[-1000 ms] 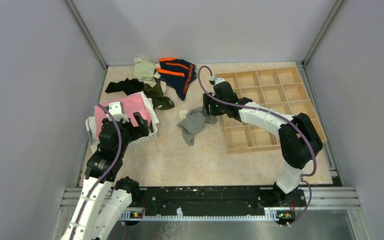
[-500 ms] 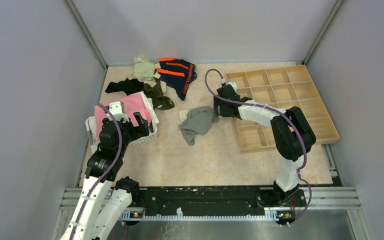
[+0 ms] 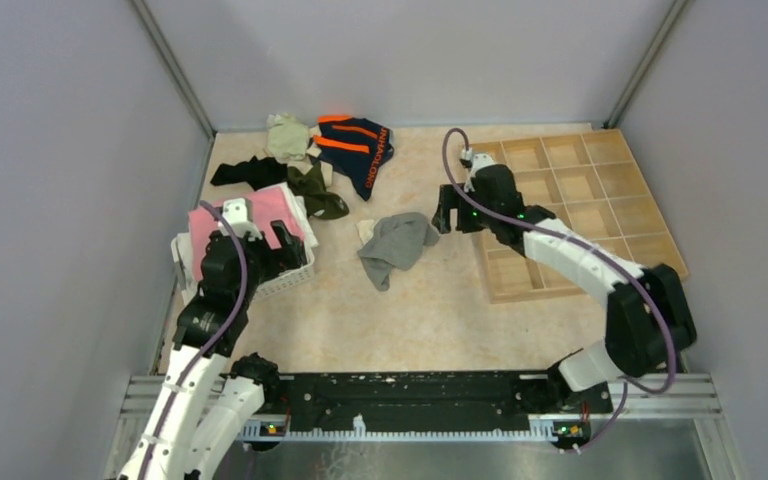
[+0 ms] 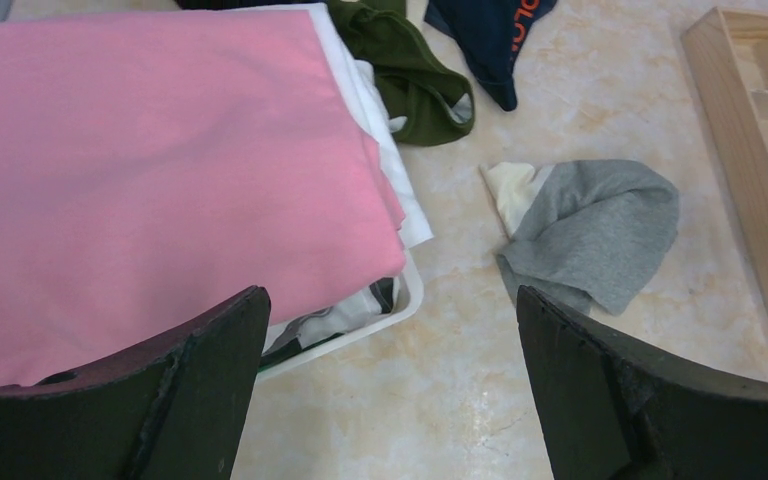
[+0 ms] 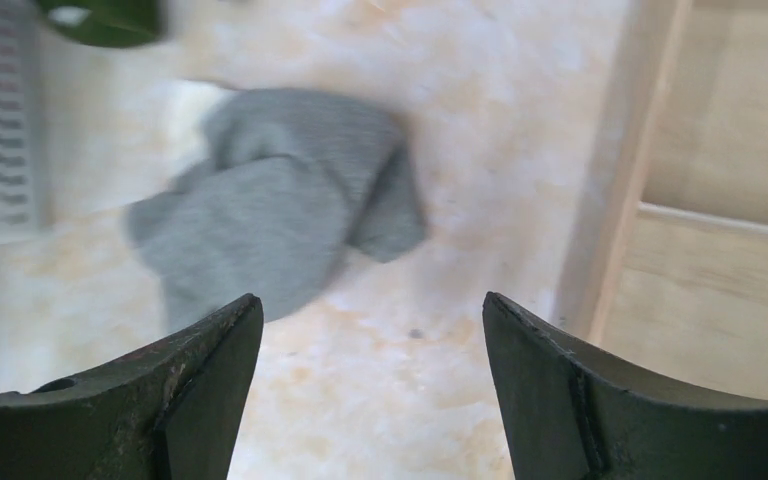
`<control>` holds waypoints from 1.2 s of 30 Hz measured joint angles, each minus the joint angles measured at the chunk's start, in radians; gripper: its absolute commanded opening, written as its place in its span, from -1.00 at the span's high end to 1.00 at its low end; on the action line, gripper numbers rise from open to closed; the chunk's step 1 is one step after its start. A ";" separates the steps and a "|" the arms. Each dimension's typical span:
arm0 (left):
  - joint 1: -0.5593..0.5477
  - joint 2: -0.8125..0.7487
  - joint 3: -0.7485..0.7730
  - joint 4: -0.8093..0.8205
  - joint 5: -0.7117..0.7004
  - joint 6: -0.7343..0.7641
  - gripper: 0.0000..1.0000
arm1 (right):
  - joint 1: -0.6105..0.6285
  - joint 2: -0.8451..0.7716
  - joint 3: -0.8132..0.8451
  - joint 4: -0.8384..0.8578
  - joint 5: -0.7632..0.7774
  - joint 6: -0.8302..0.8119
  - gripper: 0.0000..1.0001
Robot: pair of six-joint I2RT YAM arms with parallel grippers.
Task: Roll the underwear
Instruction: Place the underwear at the center of the board, then flatten out the underwear at the center of the board.
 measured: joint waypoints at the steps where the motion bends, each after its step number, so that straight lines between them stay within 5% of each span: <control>1: 0.001 0.009 0.000 0.014 0.016 0.000 -0.98 | 0.000 -0.055 -0.016 0.014 -0.040 0.001 -0.60; 8: -0.028 0.213 0.000 0.220 0.187 -0.060 -0.98 | 0.000 -0.359 -0.154 0.065 -0.137 0.035 -0.60; 15: -0.218 0.578 0.072 0.363 0.108 -0.095 -0.98 | 0.000 -0.468 -0.381 0.021 -0.143 0.097 -0.60; 20: -0.246 0.721 0.135 0.408 0.034 -0.126 -0.98 | 0.000 -0.507 -0.407 -0.014 -0.142 0.112 -0.60; 30: -0.237 0.862 0.176 0.311 -0.216 -0.255 -0.98 | 0.000 -0.545 -0.407 -0.046 -0.108 0.113 -0.60; 36: -0.189 0.781 0.099 0.291 -0.257 -0.377 -0.98 | 0.000 -0.546 -0.407 -0.061 -0.076 0.116 -0.61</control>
